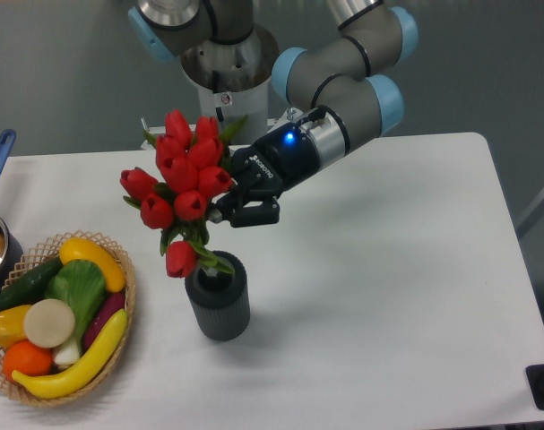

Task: Insert the flowers into the vase
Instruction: 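Lower the tulip stems down into the vase opening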

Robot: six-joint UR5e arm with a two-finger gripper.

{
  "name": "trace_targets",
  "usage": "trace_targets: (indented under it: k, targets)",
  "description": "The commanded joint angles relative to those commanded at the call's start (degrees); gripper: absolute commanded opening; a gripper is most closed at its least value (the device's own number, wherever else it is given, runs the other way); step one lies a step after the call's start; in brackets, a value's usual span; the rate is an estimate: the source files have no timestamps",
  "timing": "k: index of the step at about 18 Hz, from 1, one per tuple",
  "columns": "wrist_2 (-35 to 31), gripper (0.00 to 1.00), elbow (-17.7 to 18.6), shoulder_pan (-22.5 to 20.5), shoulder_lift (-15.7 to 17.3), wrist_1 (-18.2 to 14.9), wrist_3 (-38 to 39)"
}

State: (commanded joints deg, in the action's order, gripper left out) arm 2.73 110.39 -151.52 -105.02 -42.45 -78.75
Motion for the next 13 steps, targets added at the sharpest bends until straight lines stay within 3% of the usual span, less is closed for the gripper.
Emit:
trace_targets:
  k: [9,13]
  targets:
    - [-0.1,0.29,0.4,-0.4,-2.7,0.1,-0.5]
    - [-5.5,0.30,1.1,-1.1,-3.6,0.2,-1.0]
